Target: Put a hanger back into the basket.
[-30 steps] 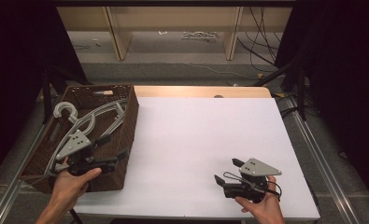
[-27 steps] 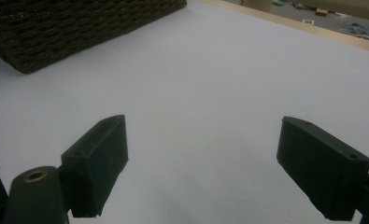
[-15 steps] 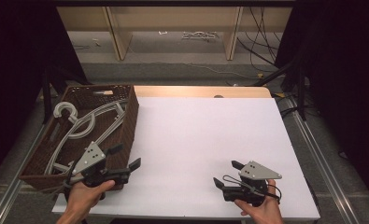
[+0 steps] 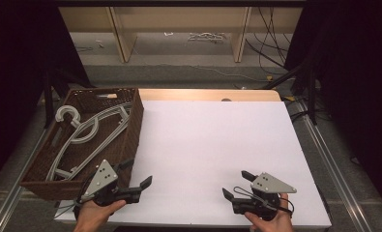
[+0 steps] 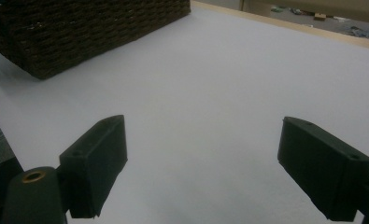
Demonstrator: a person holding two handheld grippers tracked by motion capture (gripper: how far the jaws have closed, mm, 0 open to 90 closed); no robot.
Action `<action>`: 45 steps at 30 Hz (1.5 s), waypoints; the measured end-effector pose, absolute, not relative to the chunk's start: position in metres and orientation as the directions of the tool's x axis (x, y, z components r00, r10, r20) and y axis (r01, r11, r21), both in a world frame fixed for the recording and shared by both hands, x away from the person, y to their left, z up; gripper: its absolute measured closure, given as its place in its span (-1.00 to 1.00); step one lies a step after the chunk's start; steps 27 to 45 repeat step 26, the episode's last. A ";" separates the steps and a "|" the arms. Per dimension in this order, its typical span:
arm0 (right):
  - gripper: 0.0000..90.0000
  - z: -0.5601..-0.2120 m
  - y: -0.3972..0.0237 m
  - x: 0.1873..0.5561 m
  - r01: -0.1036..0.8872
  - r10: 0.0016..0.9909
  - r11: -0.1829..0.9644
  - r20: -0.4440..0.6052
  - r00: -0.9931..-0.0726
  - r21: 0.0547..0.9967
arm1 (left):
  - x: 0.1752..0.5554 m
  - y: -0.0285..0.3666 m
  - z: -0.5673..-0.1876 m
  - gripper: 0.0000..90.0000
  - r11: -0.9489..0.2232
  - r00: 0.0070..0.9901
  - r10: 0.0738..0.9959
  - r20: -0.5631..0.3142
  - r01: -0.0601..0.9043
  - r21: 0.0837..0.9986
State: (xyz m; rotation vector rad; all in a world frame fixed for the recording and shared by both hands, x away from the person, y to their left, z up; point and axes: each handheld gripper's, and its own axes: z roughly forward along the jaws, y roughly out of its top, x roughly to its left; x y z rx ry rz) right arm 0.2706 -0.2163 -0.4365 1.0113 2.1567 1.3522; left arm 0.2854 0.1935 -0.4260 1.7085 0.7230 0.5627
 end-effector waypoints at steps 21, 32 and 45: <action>-0.63 -0.434 -0.218 0.262 0.340 0.758 0.247 0.038 -0.652 0.907 | 0.281 0.185 -0.431 -0.64 -0.171 0.704 0.710 0.007 0.163 0.972; -0.63 -0.434 -0.218 0.262 0.333 0.757 0.250 0.031 -0.653 0.909 | 0.281 0.185 -0.431 -0.64 -0.158 0.703 0.711 -0.002 0.162 0.974; -0.63 -0.434 -0.218 0.262 0.333 0.757 0.250 0.031 -0.653 0.909 | 0.281 0.185 -0.431 -0.64 -0.158 0.703 0.711 -0.002 0.162 0.974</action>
